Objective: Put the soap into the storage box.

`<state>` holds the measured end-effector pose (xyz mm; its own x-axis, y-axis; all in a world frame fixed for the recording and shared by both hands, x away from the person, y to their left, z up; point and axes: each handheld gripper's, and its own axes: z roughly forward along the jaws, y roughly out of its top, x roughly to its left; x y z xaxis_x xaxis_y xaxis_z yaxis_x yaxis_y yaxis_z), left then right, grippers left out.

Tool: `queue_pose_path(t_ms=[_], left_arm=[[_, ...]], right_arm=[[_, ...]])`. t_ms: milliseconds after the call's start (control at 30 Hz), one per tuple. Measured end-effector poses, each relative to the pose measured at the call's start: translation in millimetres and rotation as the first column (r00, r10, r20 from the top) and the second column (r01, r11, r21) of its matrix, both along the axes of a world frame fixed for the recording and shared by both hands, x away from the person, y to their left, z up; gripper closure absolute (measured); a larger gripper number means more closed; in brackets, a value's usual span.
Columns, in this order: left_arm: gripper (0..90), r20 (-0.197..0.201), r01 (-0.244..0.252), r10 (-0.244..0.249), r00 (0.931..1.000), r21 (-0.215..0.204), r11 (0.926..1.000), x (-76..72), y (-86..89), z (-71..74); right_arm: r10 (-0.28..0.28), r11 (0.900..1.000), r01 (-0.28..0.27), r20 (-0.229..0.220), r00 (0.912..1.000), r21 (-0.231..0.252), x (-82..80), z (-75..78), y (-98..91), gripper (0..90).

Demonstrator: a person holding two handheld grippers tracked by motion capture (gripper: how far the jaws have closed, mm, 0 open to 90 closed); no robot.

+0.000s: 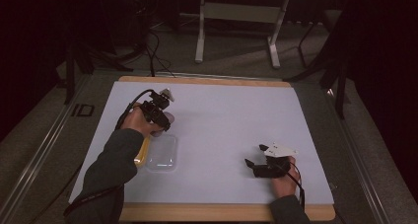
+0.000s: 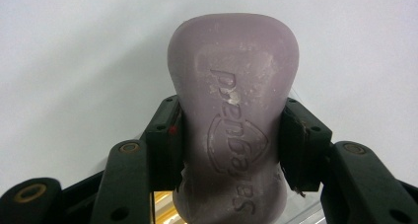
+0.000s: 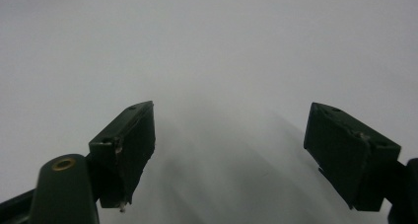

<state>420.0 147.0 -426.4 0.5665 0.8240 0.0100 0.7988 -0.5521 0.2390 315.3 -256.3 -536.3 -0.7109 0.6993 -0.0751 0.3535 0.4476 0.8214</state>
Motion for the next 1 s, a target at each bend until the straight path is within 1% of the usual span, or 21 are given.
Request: queue_pose_path(t_ms=[100,233,333,400,500,567,667,800,1000], left_arm=[[49.9,0.006,-0.016,0.016,0.9999,-0.005,0.9999,-1.0,2.5,1.3],[49.9,0.011,-0.018,0.018,0.9998,-0.001,0.9998,-3.0,5.6,3.7],[49.9,0.020,-0.036,0.036,0.9991,-0.009,0.9993,-4.8,8.4,4.8],[49.9,0.022,-0.034,0.034,0.9992,-0.005,0.9994,-5.8,10.7,5.5],[49.9,0.029,-0.039,0.039,0.9988,-0.012,0.9992,-8.4,14.1,5.0],[49.9,0.023,-0.042,0.042,0.9989,-0.007,0.9991,-9.5,17.0,4.4],[49.9,0.027,-0.054,0.054,0.9982,-0.013,0.9985,-11.4,21.5,2.9],[49.9,0.024,-0.061,0.061,0.9979,-0.010,0.9981,-13.6,27.4,2.6],[49.9,0.024,-0.084,0.084,0.9962,-0.011,0.9964,-16.4,35.3,2.6]], right_arm=[[0.000,1.0000,0.000,0.000,1.0000,0.000,0.0,0.0,0.1,19.3],[-0.001,1.0000,0.001,0.000,1.0000,-0.001,-0.1,0.0,0.2,19.3],[-0.001,1.0000,0.001,0.000,1.0000,-0.001,-0.1,0.0,0.2,19.3],[-0.001,1.0000,0.001,0.001,1.0000,-0.002,-0.2,0.0,0.2,19.3],[0.000,1.0000,0.000,0.002,1.0000,-0.002,-0.1,0.0,0.2,19.3],[0.000,1.0000,0.000,0.001,1.0000,-0.002,-0.1,0.0,0.2,19.3],[-0.001,1.0000,0.001,0.002,1.0000,-0.003,-0.2,0.0,0.3,19.3],[0.000,1.0000,0.000,0.001,1.0000,-0.003,-0.1,0.0,0.2,19.3],[-0.001,1.0000,0.001,0.002,1.0000,-0.004,-0.2,0.0,0.3,19.3]])
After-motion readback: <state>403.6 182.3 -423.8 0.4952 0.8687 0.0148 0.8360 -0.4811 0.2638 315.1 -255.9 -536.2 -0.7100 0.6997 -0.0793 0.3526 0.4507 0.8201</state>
